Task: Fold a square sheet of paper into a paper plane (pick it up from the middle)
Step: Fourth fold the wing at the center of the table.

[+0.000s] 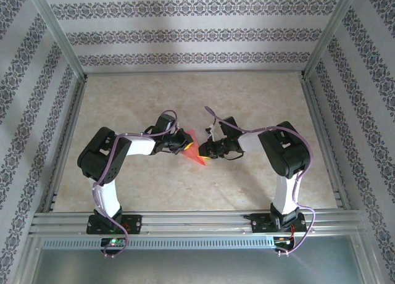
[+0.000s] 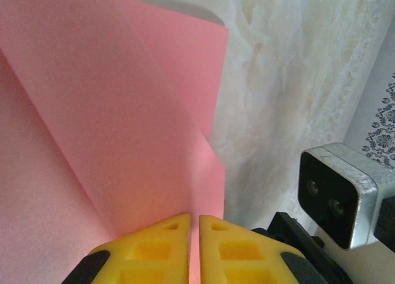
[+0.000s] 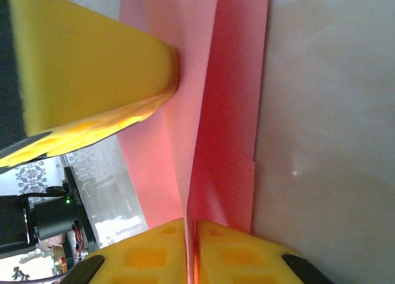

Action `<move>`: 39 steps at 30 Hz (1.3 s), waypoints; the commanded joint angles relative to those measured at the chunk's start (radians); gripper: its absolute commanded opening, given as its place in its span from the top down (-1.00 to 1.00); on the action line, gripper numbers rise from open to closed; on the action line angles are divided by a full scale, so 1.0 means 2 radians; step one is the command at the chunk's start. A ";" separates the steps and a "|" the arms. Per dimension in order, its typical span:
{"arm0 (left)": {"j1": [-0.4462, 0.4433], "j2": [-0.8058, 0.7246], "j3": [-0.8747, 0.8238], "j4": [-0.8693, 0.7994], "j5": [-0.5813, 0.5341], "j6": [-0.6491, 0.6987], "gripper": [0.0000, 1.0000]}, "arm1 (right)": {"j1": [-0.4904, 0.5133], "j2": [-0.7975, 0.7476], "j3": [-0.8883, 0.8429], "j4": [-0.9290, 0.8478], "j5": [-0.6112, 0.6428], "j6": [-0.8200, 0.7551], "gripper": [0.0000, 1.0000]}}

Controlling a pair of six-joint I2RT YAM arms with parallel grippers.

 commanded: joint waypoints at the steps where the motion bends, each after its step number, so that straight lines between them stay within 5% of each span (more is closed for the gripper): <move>1: -0.007 0.015 0.006 0.010 0.005 0.017 0.77 | -0.003 0.036 -0.007 -0.026 0.066 -0.002 0.64; 28: 0.006 -0.039 -0.015 -0.002 -0.008 0.028 0.69 | -0.005 0.041 -0.011 -0.046 0.097 -0.018 0.82; 39: 0.005 -0.026 -0.024 0.007 -0.003 0.019 0.76 | -0.002 0.038 -0.018 -0.032 0.108 -0.032 0.74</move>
